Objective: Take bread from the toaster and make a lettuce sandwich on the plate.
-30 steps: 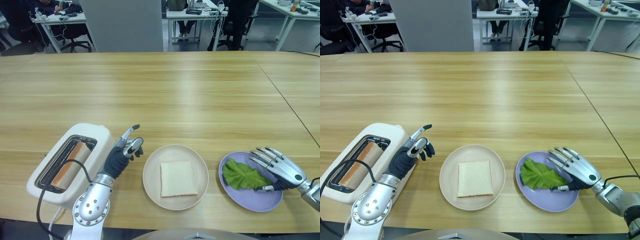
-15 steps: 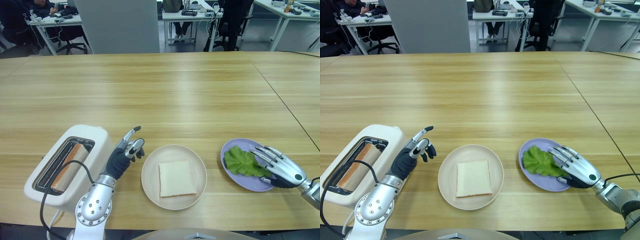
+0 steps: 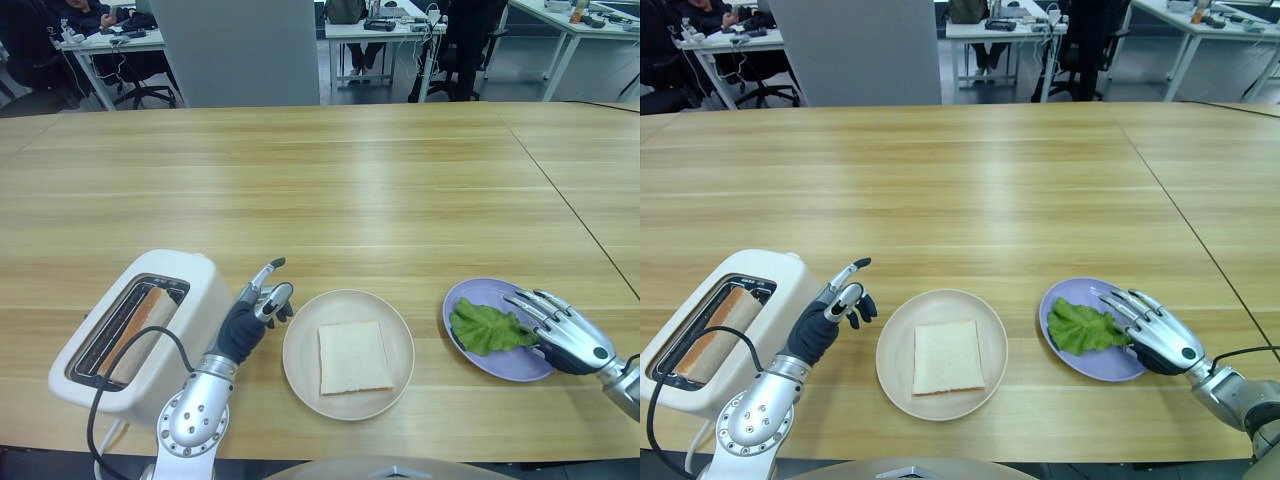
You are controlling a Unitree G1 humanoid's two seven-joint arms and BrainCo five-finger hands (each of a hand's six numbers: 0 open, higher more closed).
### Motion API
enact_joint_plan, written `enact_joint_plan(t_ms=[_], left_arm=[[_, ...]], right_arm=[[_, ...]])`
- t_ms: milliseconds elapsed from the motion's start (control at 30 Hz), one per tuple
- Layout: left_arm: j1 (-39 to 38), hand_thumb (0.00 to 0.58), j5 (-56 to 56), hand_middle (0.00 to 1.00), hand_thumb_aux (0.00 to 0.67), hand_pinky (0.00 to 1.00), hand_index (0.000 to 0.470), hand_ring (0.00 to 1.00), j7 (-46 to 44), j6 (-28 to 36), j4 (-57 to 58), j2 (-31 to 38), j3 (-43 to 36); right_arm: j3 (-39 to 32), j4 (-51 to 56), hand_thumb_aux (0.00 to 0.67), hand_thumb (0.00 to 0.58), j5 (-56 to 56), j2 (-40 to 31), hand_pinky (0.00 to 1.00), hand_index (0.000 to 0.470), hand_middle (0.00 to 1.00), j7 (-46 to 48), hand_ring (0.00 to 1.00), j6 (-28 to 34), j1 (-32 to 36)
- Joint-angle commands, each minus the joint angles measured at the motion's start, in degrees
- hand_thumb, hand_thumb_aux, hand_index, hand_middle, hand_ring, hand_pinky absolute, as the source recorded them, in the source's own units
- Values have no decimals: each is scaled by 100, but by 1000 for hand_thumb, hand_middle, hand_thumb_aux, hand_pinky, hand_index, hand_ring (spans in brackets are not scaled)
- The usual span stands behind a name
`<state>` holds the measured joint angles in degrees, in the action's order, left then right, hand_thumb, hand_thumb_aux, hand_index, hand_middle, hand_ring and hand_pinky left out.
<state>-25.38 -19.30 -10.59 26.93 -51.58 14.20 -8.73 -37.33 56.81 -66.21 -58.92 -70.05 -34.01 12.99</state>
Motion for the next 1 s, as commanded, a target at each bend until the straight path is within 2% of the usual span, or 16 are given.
enact_joint_plan(t_ms=[33,533,800,1000], left_arm=[[-50,0,7,620,0,620,0,620,3,-36,91,-18,1],[-81,0,84,620,0,620,0,620,26,-273,285,-92,168],[155,0,144,620,0,620,0,620,33,-313,495,-123,193],[358,0,187,612,0,612,0,612,303,-412,390,-307,678]], right_arm=[[428,-615,670,580,501,-261,0,460,0,272,0,-123,-167],[1981,-3133,670,580,1545,-466,0,460,0,1576,0,109,-1197],[2979,-4749,670,580,2140,-153,0,460,0,2600,0,342,-1697],[3070,-5763,670,580,2476,534,0,460,0,3804,0,606,-1800]])
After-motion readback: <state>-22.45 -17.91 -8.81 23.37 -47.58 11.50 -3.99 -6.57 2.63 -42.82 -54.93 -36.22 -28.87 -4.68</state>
